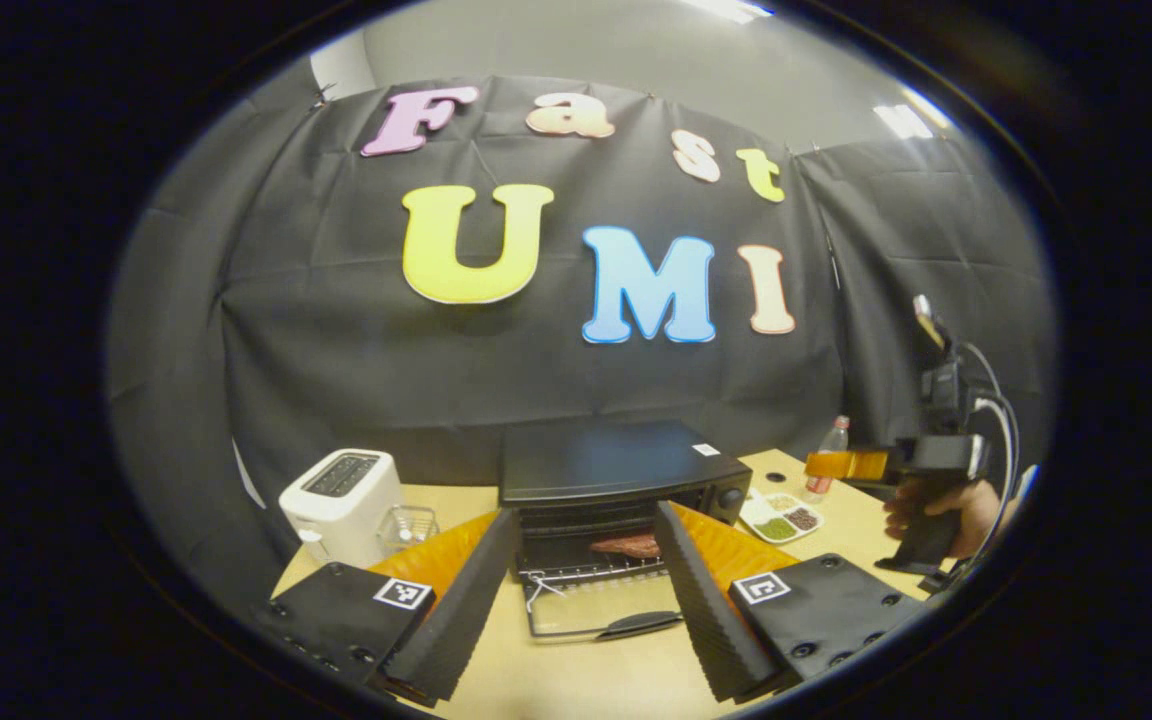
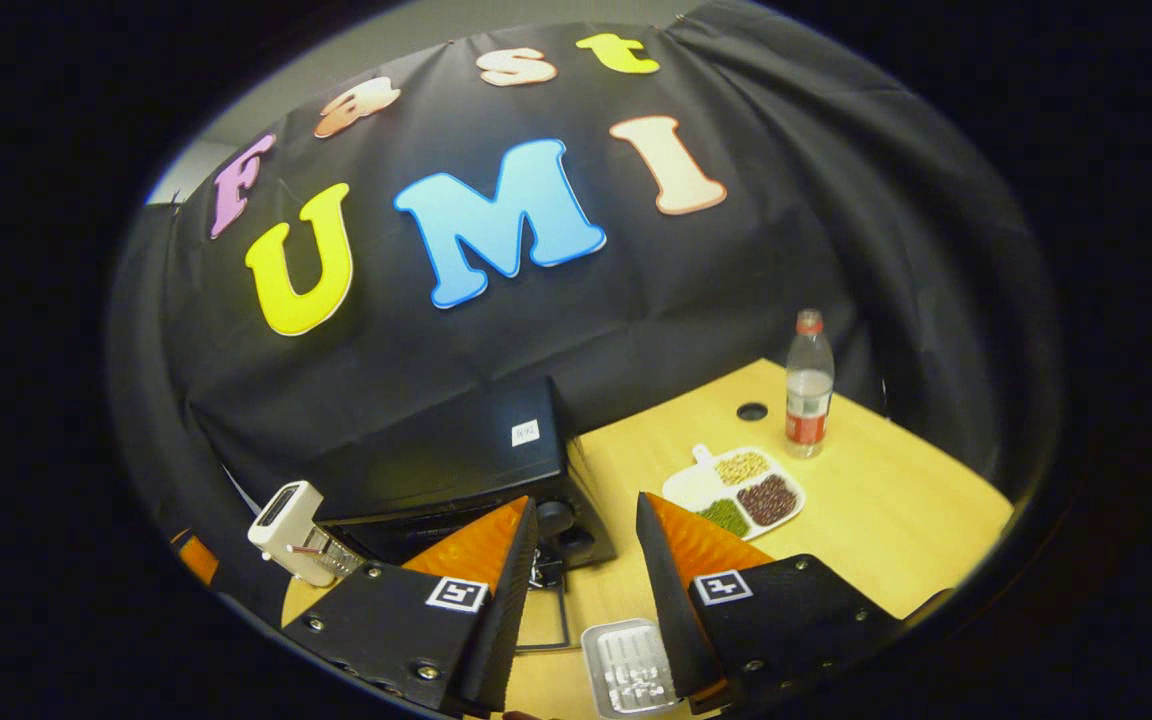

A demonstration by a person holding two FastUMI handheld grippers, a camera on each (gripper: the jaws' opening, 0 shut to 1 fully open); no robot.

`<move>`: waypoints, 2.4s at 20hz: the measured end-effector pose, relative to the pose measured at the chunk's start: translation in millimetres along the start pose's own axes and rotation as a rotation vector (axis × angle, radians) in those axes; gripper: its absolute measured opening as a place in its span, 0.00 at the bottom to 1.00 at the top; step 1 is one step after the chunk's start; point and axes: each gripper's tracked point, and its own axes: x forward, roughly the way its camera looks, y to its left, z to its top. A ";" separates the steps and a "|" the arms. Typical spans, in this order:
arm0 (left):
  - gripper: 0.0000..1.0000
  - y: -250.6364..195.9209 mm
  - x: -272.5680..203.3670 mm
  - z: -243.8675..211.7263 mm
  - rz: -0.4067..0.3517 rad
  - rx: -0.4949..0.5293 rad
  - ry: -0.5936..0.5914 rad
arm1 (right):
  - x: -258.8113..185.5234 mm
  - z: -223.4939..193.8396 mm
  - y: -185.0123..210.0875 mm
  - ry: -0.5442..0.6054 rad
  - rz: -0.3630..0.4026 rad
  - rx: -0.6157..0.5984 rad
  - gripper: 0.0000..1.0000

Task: Open the electric oven with the left hand, put the food in, and close the electric oven.

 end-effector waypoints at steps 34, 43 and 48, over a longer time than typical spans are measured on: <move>0.95 -75.5 90.5 -277.6 0.058 -0.099 0.760 | -79.2 128.8 -132.6 -0.196 -0.106 -0.127 0.97; 0.98 -72.9 104.0 -289.0 0.061 -0.111 0.818 | -80.0 118.4 -135.3 -0.172 -0.121 -0.110 0.97; 0.91 -72.7 105.7 -291.7 0.058 -0.114 0.835 | -78.1 113.4 -130.8 -0.156 -0.112 -0.102 0.97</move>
